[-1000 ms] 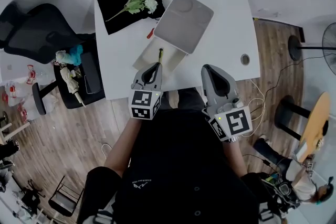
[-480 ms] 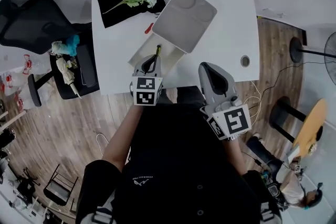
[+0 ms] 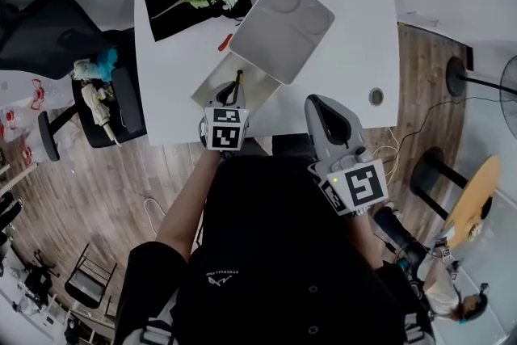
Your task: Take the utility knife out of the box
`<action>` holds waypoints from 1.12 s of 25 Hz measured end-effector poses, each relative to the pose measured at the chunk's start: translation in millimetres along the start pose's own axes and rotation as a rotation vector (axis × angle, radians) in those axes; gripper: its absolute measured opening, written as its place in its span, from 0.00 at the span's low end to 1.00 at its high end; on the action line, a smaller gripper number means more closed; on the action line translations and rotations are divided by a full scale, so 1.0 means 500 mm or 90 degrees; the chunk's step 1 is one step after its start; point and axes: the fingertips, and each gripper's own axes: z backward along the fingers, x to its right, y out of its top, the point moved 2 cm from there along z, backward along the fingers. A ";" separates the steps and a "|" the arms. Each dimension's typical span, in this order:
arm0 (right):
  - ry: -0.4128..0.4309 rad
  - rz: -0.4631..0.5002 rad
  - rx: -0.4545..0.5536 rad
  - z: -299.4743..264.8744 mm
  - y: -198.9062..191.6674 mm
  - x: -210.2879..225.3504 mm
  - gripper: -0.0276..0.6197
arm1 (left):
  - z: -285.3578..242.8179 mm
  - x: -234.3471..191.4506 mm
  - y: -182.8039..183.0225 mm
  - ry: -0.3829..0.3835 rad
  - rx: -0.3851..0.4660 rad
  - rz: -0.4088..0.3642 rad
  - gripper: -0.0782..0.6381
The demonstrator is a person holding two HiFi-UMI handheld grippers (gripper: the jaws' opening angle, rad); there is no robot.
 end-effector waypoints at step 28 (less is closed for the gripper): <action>0.033 -0.021 -0.044 -0.064 -0.010 0.092 0.05 | -0.108 -0.022 -0.043 0.075 -0.131 0.025 0.26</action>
